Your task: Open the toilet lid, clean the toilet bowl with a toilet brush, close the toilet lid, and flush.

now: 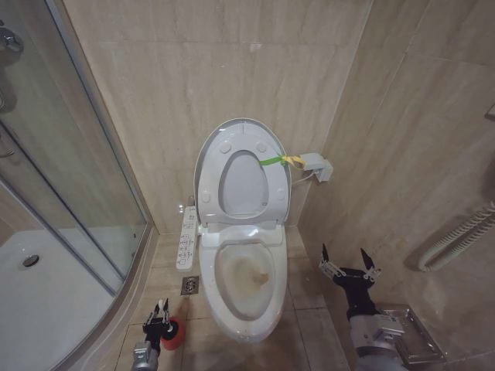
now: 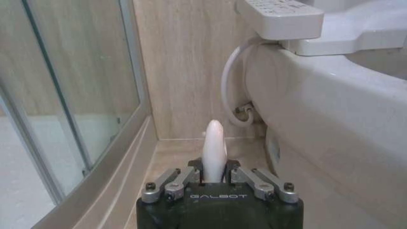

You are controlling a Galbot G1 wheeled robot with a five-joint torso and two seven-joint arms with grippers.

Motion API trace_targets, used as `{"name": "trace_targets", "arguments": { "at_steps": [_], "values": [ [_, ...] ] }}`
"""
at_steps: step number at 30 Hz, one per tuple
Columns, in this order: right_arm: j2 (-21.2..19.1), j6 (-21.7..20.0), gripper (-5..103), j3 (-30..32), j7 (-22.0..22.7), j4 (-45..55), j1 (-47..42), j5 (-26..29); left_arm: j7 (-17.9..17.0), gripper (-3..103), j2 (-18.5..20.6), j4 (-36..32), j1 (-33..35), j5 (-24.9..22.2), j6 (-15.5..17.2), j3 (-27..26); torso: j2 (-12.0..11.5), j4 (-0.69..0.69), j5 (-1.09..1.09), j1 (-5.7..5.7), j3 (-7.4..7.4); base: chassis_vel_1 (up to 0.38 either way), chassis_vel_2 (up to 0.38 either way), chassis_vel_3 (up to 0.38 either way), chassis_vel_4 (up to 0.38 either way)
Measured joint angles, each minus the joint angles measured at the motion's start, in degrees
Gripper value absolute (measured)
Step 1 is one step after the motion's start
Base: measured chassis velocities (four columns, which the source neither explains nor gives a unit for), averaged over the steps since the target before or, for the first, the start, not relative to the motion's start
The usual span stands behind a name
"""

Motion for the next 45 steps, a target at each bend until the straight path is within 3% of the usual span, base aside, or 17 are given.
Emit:
{"name": "trace_targets", "arguments": {
  "at_steps": [14, 24, 37, 45],
  "values": [
    [0.0, 0.0, 100, 0.0, 0.0, 0.0, 0.0, 0.0, 0.59, 22, -0.1, -0.56, 0.09, 0.23, -0.89, -0.58, 0.0, 0.0, -0.01, 0.0, 0.0, 0.0, 0.0, 0.0, 0.0],
    [0.0, 0.0, 100, 0.0, 0.0, 0.0, 0.0, 0.0, 0.31, 22, 0.0, -11.06, 3.96, -0.9, -0.23, 0.19, 0.0, -0.01, 0.0, 0.0, 0.0, 0.0, 0.0, 0.0, 0.0],
    [0.0, 0.0, 100, 0.0, 0.0, 0.0, 0.0, 0.0, -1.54, 22, 0.4, -20.84, 12.1, 2.53, -3.85, -0.76, 0.0, 0.0, 0.0, 0.0, 0.0, 0.0, 0.0, 0.0, 0.0],
    [0.0, 0.0, 100, 0.0, 0.0, 0.0, 0.0, 0.0, -3.17, 22, 0.84, -33.15, 20.78, 5.16, -4.41, -1.89, 0.0, 0.01, -0.01, 0.0, 0.0, 0.0, 0.0, 0.0, 0.0]
  ]
}}
